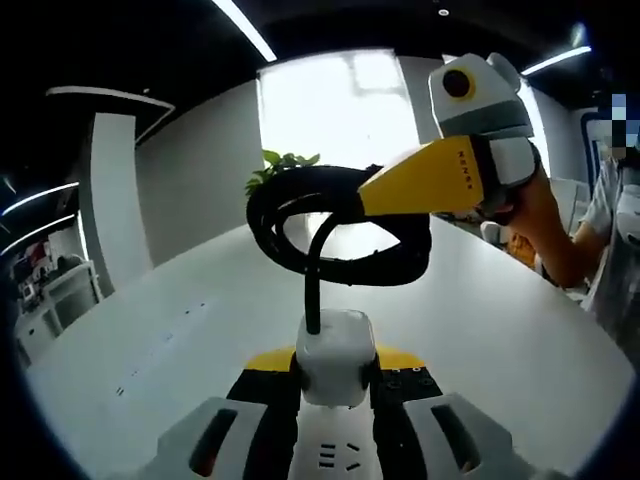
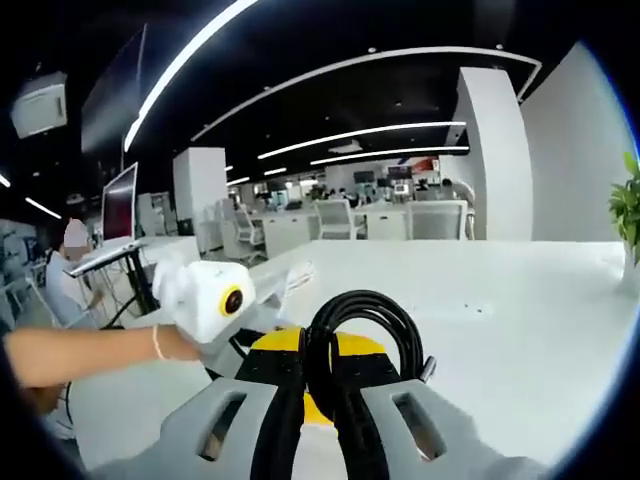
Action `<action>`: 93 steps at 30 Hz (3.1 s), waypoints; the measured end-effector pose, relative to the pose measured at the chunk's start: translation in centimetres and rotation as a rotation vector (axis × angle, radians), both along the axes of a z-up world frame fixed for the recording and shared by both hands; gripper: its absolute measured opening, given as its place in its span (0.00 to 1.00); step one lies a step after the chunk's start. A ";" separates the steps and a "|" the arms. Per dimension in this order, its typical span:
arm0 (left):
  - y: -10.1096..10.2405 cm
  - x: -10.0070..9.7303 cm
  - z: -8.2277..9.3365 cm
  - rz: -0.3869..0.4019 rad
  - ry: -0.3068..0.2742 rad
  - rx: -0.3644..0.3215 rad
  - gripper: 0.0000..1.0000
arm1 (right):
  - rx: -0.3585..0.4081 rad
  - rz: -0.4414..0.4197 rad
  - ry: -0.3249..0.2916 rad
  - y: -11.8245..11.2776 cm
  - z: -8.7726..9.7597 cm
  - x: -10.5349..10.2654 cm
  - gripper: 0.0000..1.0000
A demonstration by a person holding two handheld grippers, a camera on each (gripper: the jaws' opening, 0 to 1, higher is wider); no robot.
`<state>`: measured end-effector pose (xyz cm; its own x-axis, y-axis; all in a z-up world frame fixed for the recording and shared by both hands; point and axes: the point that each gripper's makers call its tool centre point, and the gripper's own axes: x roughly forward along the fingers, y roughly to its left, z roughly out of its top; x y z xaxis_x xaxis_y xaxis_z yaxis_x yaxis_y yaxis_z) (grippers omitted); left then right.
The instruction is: Straighten the power strip on the desk, plug the charger into it
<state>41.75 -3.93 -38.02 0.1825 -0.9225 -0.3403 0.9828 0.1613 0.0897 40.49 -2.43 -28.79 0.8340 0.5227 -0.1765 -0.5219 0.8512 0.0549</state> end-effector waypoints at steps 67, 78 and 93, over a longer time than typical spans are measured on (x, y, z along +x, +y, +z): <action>0.1 0.2 -1.1 -0.024 -0.116 0.070 0.26 | -0.351 0.313 -0.461 -8.5 -0.5 -1.5 0.93; 0.4 -0.1 -2.3 0.008 -0.099 0.094 0.28 | -0.345 0.395 -0.401 -6.1 -1.9 0.6 0.81; 1.7 1.0 -0.6 0.072 -0.135 -0.026 0.89 | -0.358 0.424 -0.358 -5.7 -3.8 1.1 0.82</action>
